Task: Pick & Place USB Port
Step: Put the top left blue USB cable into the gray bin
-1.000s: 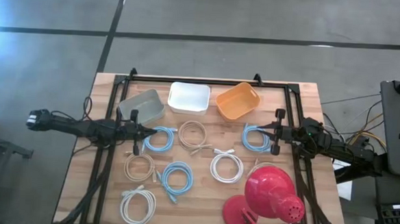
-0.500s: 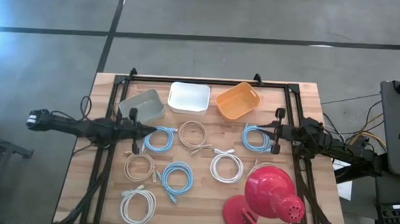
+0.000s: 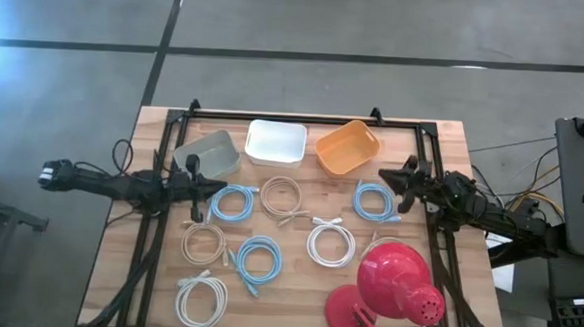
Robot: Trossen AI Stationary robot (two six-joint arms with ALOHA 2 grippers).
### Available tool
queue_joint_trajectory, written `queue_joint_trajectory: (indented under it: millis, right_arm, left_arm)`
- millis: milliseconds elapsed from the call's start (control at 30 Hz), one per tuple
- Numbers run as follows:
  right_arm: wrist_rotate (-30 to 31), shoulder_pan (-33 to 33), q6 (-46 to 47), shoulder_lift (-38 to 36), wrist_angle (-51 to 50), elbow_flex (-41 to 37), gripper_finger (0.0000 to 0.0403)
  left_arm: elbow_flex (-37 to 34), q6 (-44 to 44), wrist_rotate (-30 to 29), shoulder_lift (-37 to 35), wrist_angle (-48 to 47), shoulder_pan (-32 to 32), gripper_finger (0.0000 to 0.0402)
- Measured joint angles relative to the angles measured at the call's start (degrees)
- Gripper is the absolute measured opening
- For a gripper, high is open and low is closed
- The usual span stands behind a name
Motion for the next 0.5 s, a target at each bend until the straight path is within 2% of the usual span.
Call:
queue_joint_trajectory:
  millis: [100,367,500]
  right_arm:
    - [3.5,0.0,-2.3,0.0,2.3,0.0,0.0038]
    - [4.9,-0.2,-8.5,0.0,8.0,0.0,0.0038]
    - [4.9,-0.2,-10.1,0.5,10.9,0.0,0.0038]
  left_arm:
    - [0.0,-2.1,0.0,0.1,-0.4,0.0,0.0000]
    - [0.0,-7.7,-0.8,0.1,-0.5,0.0,0.0001]
    - [0.0,-8.3,-1.8,0.1,-0.5,0.0,0.0022]
